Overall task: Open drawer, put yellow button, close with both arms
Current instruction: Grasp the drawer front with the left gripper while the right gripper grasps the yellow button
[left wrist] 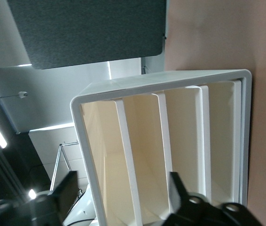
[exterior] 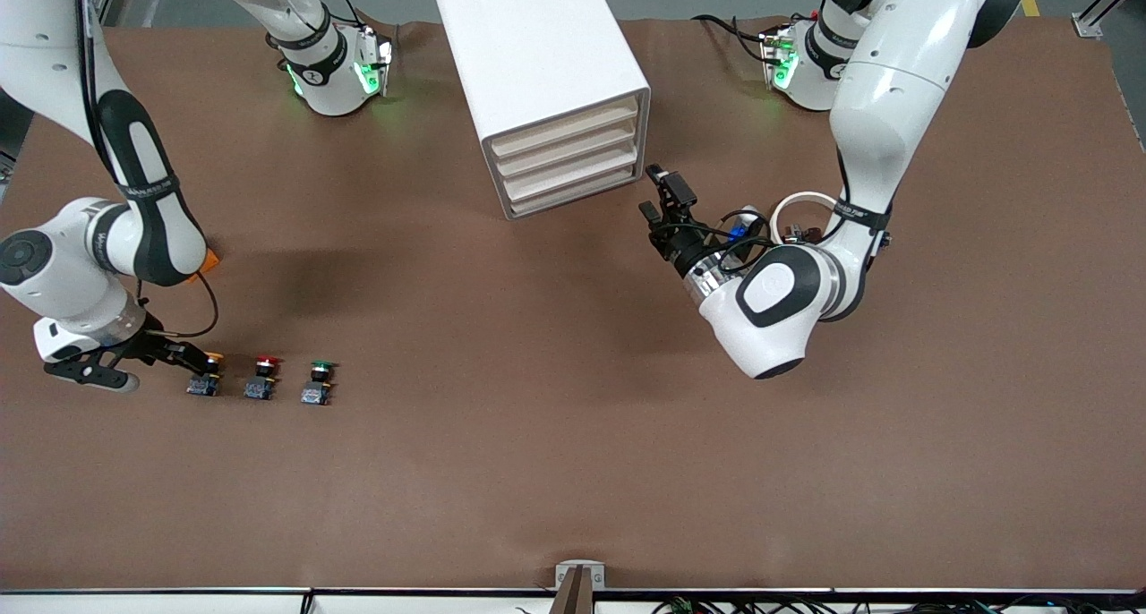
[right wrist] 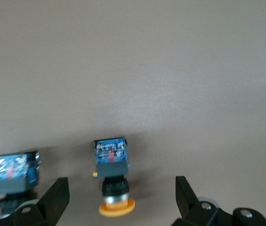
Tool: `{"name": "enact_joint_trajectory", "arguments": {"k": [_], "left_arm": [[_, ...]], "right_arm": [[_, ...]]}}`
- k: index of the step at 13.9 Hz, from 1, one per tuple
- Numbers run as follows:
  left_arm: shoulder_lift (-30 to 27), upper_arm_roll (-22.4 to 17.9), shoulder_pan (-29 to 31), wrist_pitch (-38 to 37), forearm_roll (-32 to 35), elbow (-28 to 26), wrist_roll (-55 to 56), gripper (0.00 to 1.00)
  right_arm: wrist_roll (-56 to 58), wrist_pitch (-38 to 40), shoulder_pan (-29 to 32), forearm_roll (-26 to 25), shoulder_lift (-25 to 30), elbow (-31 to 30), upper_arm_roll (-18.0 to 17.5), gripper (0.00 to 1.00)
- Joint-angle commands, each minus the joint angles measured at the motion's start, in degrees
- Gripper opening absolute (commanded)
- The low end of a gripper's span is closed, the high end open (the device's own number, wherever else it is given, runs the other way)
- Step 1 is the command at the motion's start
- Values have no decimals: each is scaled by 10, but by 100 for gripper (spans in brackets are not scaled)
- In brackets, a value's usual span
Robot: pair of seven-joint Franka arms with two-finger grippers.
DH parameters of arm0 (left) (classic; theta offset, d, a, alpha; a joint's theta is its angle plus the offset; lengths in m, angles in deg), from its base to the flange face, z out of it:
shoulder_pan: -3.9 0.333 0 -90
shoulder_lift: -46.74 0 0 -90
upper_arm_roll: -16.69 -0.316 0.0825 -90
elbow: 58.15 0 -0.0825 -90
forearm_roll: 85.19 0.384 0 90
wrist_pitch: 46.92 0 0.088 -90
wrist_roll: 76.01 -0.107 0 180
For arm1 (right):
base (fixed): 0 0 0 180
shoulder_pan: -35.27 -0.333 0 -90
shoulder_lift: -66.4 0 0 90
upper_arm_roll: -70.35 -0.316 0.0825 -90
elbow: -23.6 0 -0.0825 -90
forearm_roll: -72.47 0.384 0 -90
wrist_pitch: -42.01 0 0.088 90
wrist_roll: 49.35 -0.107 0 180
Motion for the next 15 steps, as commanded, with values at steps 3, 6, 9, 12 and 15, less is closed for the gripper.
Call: {"name": "enact_joint_trajectory", "arguments": {"k": [3, 6, 9, 12, 15], "left_arm": [[10, 19, -7, -10, -28, -8, 34, 64], [10, 19, -28, -11, -29, -22, 34, 64], [10, 20, -40, -10, -29, -27, 34, 64], [10, 23, -59, -15, -50, -30, 35, 64], [10, 22, -77, -14, -56, -32, 34, 64]], "right_arm": [[-7, -7, 8, 0, -46, 44, -13, 100], [-6, -8, 11, 4, -62, 56, -24, 100], [-7, -7, 14, 5, -77, 71, -30, 100], [-6, -6, 14, 4, -78, 71, -30, 100], [-6, -2, 15, 5, -83, 72, -30, 100]]}}
